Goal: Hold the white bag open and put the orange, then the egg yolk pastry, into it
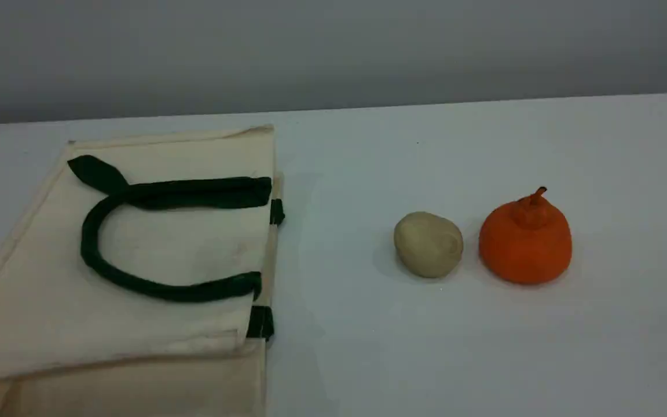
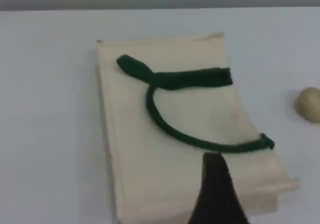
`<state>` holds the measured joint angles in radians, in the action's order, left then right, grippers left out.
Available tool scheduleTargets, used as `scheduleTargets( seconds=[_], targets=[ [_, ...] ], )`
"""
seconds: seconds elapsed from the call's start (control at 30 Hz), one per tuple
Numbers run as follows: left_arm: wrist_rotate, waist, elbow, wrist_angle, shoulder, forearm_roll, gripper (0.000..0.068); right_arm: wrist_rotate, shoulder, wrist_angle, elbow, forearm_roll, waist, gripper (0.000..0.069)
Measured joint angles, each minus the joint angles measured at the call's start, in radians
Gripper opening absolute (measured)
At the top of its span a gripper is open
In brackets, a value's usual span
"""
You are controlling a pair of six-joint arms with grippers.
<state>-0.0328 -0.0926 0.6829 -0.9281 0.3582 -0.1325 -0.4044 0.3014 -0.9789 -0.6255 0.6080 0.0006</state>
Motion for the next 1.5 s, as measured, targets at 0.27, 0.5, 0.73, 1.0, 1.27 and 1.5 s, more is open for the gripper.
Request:
scheduleTargets(
  seconds=[0.27,0.5,0.73,1.0,1.27,1.5],
  targets=[
    [0.114,0.000,0.109,0.145,0.376,0.116,0.0433,-0.122,0.357,0.203,-0.023,0.101,0.000,0.0241],
    [0.325,0.000,0.175,0.245,0.724,0.293,0.0433,-0.155,0.645,0.400,-0.023,0.178,0.000,0.0241],
    [0.250,0.000,0.274,0.261,1.071,0.232,0.0433,-0.232,0.883,0.528,-0.044,0.276,0.000,0.0241],
    [0.137,0.000,0.385,0.309,1.379,0.076,0.0433,-0.384,1.030,0.565,-0.051,0.431,0.000,0.0241],
    [0.033,0.000,0.390,0.361,1.536,-0.069,0.0433,-0.474,1.059,0.561,-0.051,0.500,0.000,0.0241],
    [0.033,0.000,0.399,0.415,1.601,-0.091,0.0433,-0.473,1.059,0.560,-0.051,0.500,0.000,0.0241]
  ],
)
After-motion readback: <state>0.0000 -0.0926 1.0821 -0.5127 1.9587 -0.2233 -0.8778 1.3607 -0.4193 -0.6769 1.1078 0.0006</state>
